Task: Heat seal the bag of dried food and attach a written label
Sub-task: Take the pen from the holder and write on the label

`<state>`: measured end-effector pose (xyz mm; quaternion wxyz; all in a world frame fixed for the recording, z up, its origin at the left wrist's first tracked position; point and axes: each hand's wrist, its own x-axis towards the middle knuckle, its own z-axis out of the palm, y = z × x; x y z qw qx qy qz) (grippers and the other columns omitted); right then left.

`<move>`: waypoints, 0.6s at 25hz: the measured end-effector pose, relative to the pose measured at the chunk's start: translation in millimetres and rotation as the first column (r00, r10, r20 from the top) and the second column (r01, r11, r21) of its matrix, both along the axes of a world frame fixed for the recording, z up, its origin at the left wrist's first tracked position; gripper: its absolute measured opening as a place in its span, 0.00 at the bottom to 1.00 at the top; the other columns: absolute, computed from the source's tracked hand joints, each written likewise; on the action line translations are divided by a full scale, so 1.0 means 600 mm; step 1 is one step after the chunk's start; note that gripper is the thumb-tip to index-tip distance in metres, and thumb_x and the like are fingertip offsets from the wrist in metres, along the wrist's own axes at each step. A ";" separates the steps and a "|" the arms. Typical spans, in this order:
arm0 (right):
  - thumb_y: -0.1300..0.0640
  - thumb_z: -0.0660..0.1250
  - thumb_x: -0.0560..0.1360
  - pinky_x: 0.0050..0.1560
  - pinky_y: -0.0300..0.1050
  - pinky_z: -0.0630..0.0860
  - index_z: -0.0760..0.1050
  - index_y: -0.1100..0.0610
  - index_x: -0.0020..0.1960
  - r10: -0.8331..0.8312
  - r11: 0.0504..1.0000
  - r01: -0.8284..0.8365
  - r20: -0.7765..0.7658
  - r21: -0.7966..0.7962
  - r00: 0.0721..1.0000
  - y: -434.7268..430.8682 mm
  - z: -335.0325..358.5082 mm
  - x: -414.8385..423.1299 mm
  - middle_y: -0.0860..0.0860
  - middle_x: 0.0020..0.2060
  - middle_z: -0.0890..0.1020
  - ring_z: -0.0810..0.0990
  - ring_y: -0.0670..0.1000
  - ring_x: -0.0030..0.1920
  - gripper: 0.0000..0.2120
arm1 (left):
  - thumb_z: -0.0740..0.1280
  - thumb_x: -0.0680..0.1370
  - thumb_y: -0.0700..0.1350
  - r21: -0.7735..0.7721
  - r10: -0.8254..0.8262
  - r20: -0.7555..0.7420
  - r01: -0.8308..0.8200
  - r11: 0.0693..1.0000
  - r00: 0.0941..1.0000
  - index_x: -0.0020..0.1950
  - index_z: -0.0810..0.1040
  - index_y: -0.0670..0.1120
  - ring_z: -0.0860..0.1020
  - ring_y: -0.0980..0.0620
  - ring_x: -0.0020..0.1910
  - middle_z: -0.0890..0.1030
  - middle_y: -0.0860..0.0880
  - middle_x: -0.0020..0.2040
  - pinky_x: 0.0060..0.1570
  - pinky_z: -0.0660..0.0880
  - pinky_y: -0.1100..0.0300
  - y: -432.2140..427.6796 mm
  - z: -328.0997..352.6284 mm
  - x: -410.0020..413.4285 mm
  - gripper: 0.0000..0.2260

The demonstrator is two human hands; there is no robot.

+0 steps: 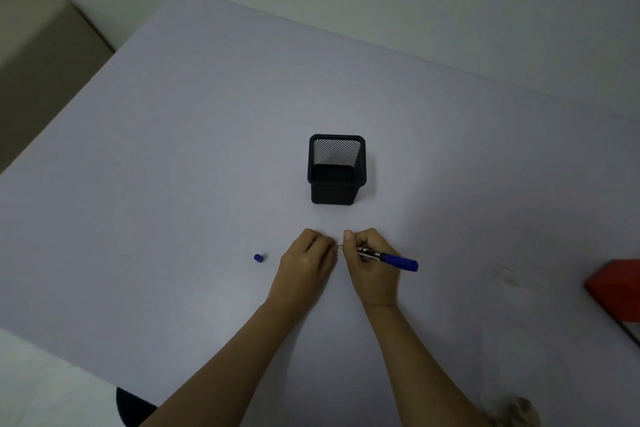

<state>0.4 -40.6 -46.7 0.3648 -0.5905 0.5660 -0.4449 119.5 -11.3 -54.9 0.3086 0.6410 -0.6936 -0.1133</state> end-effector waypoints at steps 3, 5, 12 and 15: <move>0.47 0.62 0.73 0.30 0.36 0.73 0.71 0.56 0.34 0.019 1.000 -0.019 -0.009 -0.017 1.000 0.001 -0.002 0.000 0.50 0.27 0.75 0.75 0.52 0.32 0.15 | 0.63 0.75 0.43 -0.027 0.014 -0.025 -0.014 1.000 1.000 0.47 0.81 0.38 0.73 0.54 0.42 0.81 0.42 0.40 0.47 0.71 0.65 0.006 0.003 0.008 0.11; 0.47 0.62 0.73 0.30 0.37 0.74 0.72 0.57 0.34 0.021 1.000 -0.021 -0.010 0.003 1.000 0.002 -0.003 0.000 0.52 0.27 0.76 0.75 0.52 0.32 0.16 | 0.62 0.75 0.45 0.020 -0.003 -0.004 0.003 1.000 1.000 0.48 0.82 0.39 0.77 0.53 0.40 0.81 0.43 0.40 0.44 0.72 0.66 0.012 0.002 0.011 0.12; 0.57 0.65 0.73 0.29 0.30 0.71 0.70 0.57 0.33 0.019 0.999 -0.021 0.053 0.049 0.998 0.001 0.004 0.000 0.53 0.26 0.76 0.75 0.48 0.30 0.11 | 0.67 0.74 0.44 0.194 0.066 -0.184 -0.029 0.981 0.981 0.48 0.83 0.40 0.71 0.56 0.37 0.77 0.45 0.38 0.39 0.67 0.75 0.006 0.021 0.011 0.09; 0.57 0.65 0.73 0.29 0.32 0.71 0.71 0.60 0.33 0.021 0.998 -0.025 0.062 0.058 0.998 0.002 0.004 0.001 0.54 0.26 0.76 0.75 0.49 0.30 0.12 | 0.71 0.71 0.41 0.236 0.082 -0.206 -0.032 0.971 0.975 0.48 0.84 0.41 0.71 0.56 0.36 0.78 0.44 0.37 0.36 0.64 0.77 -0.003 0.033 0.013 0.07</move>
